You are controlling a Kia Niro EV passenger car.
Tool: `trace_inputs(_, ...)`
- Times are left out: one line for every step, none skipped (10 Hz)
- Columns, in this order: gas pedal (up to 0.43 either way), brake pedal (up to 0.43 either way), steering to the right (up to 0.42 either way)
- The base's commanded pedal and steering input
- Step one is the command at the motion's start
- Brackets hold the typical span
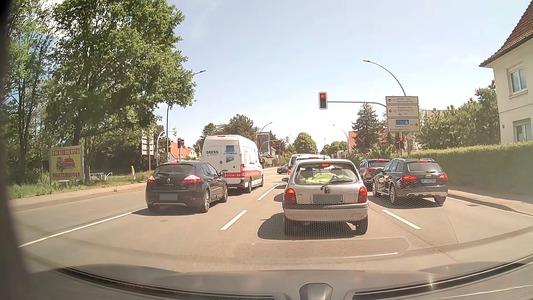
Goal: Follow the waypoints while adhering to traffic rules and regulations
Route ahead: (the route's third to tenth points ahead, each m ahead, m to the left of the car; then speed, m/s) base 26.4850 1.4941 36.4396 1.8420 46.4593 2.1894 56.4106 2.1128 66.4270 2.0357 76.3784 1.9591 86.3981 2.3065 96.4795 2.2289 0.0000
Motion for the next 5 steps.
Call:
trace_inputs(0.000,0.006,0.020)
trace_inputs(0.000,0.006,0.020)
trace_inputs(0.000,0.006,0.020)
trace_inputs(0.000,0.006,0.020)
trace_inputs(0.000,0.006,0.020)
